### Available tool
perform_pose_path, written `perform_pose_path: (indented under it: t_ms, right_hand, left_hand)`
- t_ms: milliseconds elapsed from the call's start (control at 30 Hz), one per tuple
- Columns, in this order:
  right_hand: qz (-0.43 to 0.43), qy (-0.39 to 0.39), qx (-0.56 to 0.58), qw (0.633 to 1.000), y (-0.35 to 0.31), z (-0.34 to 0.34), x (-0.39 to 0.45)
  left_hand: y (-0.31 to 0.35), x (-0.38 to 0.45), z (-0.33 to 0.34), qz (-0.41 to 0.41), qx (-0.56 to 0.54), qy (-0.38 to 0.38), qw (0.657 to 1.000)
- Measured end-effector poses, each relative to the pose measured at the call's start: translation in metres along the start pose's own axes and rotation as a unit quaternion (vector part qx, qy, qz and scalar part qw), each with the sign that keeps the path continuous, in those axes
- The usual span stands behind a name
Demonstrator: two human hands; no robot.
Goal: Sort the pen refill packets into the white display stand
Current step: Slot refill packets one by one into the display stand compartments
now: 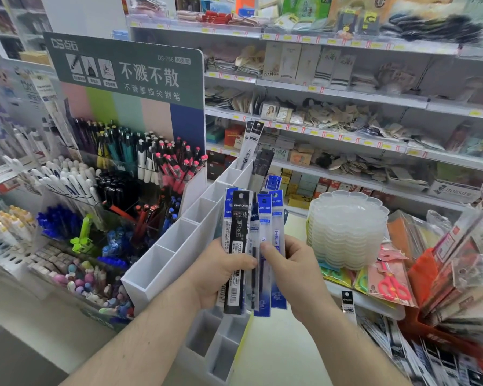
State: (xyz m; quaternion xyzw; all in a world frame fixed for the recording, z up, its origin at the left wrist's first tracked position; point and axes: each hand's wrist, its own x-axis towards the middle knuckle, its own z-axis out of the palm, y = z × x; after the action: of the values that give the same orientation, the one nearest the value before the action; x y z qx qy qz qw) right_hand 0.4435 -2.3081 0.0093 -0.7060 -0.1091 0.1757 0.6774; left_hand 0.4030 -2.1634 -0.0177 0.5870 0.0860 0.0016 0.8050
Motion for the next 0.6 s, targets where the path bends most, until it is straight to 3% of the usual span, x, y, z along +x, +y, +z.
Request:
perform_pose_path:
  t_ms: [133, 600]
  right_hand:
    - [-0.025, 0.000, -0.079, 0.997, 0.000, 0.000, 0.001]
    - [0.085, 0.031, 0.158, 0.983, -0.010, -0.010, 0.001]
  left_hand:
    - [0.000, 0.001, 0.001, -0.003, 0.011, 0.006, 1.000]
    - [-0.002, 0.003, -0.001, -0.031, 0.054, 0.027, 0.998]
